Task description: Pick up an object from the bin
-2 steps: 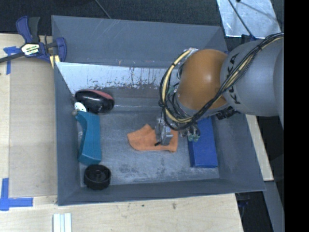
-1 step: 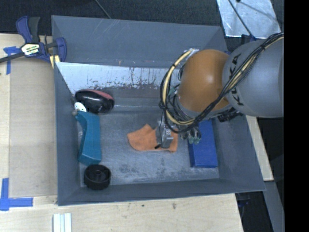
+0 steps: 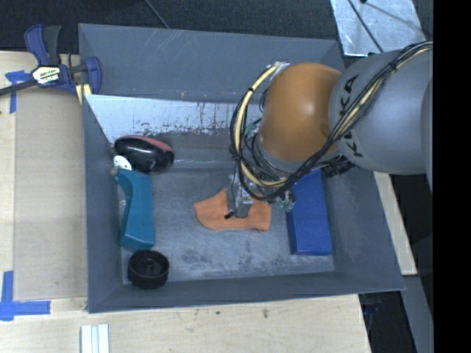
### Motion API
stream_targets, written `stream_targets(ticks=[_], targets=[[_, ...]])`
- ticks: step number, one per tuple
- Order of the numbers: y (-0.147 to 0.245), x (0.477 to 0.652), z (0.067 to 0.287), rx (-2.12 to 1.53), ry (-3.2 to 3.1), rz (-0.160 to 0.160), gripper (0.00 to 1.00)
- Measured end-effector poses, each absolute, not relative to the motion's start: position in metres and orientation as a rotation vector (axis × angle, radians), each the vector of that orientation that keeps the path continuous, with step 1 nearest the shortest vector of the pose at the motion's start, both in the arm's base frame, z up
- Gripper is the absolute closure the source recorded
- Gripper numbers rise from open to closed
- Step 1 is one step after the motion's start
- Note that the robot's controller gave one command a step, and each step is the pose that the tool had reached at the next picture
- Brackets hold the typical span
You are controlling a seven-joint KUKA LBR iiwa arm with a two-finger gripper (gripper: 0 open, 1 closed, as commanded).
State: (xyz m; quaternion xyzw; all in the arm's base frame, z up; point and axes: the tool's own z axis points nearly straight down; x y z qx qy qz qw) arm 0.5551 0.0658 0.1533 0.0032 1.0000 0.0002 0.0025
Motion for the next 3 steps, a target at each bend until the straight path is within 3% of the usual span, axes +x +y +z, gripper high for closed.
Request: stream_targets(ticks=[1, 2, 3], targets=[[0.085, 0.569, 0.145, -0.03, 3.136, 0.001, 0.0], [0.085, 0.569, 0.145, -0.03, 3.136, 0.001, 0.0], [0.077, 0.571, 0.077, -0.046, 3.138, 0.0, 1.0]])
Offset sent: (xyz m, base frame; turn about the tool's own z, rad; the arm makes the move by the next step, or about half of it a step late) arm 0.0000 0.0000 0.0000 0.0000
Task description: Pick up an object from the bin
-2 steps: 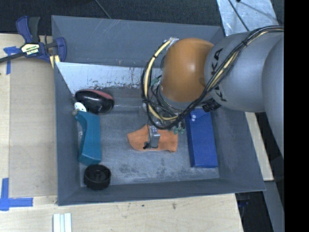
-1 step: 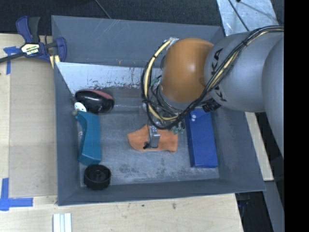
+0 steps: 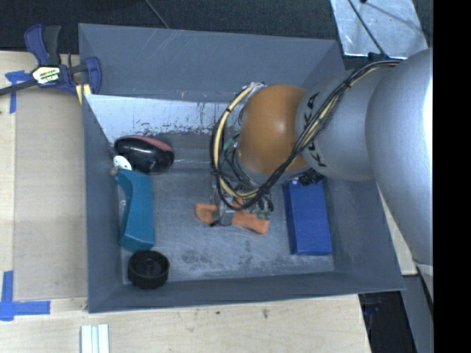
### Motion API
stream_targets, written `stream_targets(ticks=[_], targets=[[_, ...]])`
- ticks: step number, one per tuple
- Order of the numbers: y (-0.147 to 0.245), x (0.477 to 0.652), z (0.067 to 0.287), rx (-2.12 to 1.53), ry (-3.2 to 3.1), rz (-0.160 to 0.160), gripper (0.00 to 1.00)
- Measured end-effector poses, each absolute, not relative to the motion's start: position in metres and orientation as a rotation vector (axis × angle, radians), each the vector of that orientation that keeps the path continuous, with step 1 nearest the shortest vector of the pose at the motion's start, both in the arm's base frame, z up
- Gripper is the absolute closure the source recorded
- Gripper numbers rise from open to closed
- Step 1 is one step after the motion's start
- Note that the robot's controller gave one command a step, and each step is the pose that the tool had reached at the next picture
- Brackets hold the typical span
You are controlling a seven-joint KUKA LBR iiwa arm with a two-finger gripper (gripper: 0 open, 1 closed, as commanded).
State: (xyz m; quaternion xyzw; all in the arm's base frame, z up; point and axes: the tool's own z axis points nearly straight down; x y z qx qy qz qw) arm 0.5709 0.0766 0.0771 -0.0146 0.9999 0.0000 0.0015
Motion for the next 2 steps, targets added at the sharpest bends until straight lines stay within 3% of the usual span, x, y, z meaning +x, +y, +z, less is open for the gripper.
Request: stream_targets(ticks=[1, 2], targets=[[0.077, 0.571, 0.077, -0.046, 3.138, 0.0, 1.0], [0.089, 0.561, 0.243, -0.064, 3.13, 0.003, 1.0]])
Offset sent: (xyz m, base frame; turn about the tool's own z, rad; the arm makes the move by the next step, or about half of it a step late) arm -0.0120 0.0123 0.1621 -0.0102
